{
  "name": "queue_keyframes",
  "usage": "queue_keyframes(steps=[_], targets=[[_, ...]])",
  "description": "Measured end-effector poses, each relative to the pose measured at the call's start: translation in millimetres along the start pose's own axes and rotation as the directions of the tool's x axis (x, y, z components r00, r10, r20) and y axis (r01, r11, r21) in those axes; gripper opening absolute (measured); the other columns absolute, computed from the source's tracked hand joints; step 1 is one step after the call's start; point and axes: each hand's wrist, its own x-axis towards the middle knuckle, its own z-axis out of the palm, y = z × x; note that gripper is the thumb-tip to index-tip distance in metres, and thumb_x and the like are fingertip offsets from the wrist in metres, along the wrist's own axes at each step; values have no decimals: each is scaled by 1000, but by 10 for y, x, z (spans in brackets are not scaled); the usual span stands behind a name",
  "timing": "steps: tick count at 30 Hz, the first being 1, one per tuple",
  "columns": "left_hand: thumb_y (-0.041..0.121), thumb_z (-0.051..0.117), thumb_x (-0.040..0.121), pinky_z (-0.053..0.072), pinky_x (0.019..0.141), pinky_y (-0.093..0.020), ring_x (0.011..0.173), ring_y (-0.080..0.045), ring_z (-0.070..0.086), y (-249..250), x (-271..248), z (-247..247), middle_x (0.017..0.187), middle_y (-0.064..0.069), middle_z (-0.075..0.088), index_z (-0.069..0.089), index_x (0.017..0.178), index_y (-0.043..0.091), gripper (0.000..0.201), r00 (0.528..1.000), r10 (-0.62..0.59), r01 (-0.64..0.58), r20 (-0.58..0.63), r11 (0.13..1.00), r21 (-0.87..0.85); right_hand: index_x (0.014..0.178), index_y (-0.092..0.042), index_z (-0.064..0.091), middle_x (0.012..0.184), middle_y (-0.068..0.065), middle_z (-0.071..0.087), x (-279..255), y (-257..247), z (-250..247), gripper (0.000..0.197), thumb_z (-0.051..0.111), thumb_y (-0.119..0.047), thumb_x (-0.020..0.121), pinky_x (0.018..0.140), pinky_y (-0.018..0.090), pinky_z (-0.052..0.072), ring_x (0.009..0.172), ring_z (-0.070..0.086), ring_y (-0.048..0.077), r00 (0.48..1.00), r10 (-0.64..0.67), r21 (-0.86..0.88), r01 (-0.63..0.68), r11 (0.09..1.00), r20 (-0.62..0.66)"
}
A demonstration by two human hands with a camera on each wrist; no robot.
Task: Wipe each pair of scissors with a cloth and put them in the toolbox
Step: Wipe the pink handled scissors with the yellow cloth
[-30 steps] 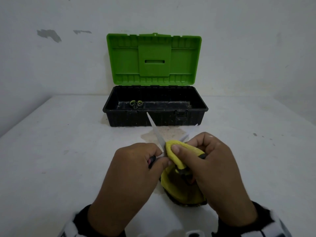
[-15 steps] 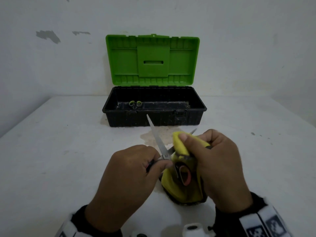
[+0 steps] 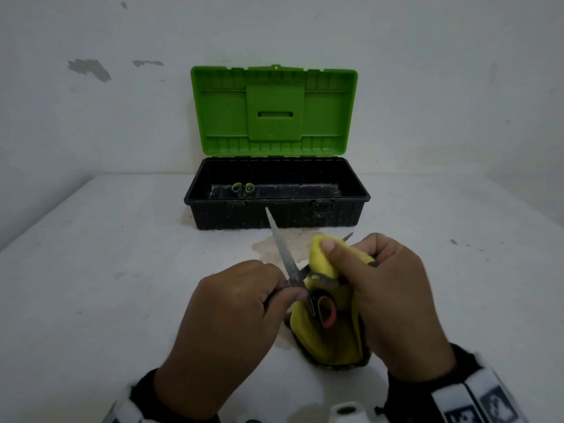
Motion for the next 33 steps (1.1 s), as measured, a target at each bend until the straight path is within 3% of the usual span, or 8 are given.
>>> queue_keyframes(steps=[6, 9, 14, 19, 21, 24, 28, 33], targets=[[47, 58, 87, 42, 57, -19, 51, -5, 45, -11, 22, -14, 54, 9, 56, 67, 62, 17, 40, 998, 21, -22, 65, 1000, 3, 58, -17, 57, 58, 4, 61, 156, 36, -90, 37, 82, -40, 72, 54, 33, 48, 56, 58, 17, 997, 7, -13, -8, 1000, -80], [57, 62, 80, 39, 55, -8, 55, -5, 49, 45, 34, -100, 50, 13, 50, 65, 61, 24, 38, 986, -133, 144, 96, 982, -119, 60, -15, 56, 59, 3, 57, 318, 87, -238, 38, 78, -41, 76, 55, 31, 44, 56, 52, 15, 984, 36, 13, -34, 999, -172], [53, 70, 73, 38, 49, -8, 52, 2, 52, 39, 110, -257, 55, 15, 57, 66, 70, 29, 24, 831, -468, 534, 301, 823, -196, 83, 0, 63, 70, 10, 61, 437, 254, -466, 41, 68, -40, 89, 62, 36, 46, 65, 57, 22, 975, 169, 66, -161, 985, -142], [29, 69, 83, 45, 53, -15, 57, -5, 59, -95, 118, -355, 79, 3, 71, 54, 94, 34, 19, 721, -553, 672, 419, 705, -226, 91, -17, 68, 100, 9, 68, 419, 356, -569, 17, 53, -23, 98, 89, 46, 50, 93, 64, 25, 954, 294, 99, -288, 953, -52], [22, 64, 87, 50, 58, -26, 58, -8, 57, -131, 124, -373, 81, 1, 73, 55, 94, 30, 14, 697, -551, 696, 460, 676, -244, 87, -15, 74, 96, 11, 71, 404, 350, -634, 23, 52, -16, 95, 83, 49, 53, 92, 66, 32, 956, 293, 56, -293, 954, 15], [20, 64, 89, 48, 61, -30, 59, -5, 58, -173, 134, -393, 81, 4, 75, 61, 94, 25, 8, 696, -549, 709, 462, 624, -328, 88, -15, 76, 82, 14, 74, 376, 285, -714, 24, 54, -6, 94, 61, 41, 53, 76, 65, 43, 974, 217, -97, -210, 973, 69], [20, 68, 82, 39, 51, -24, 53, -8, 47, -162, 142, -406, 77, -6, 74, 72, 83, 17, 6, 724, -518, 688, 456, 482, -543, 97, -35, 74, 100, -2, 74, 407, 301, -786, 31, 60, -8, 93, 59, 26, 55, 86, 68, 21, 1000, 10, -311, -18, 950, -26], [27, 62, 87, 36, 49, -26, 53, -12, 47, -64, 112, -169, 65, -9, 65, 77, 73, 16, 23, 602, -686, 686, 409, 181, -705, 107, -36, 68, 91, -23, 68, 338, 153, -558, 32, 71, -12, 86, 68, 7, 45, 86, 64, -5, 974, -214, -454, 222, 863, 71]])
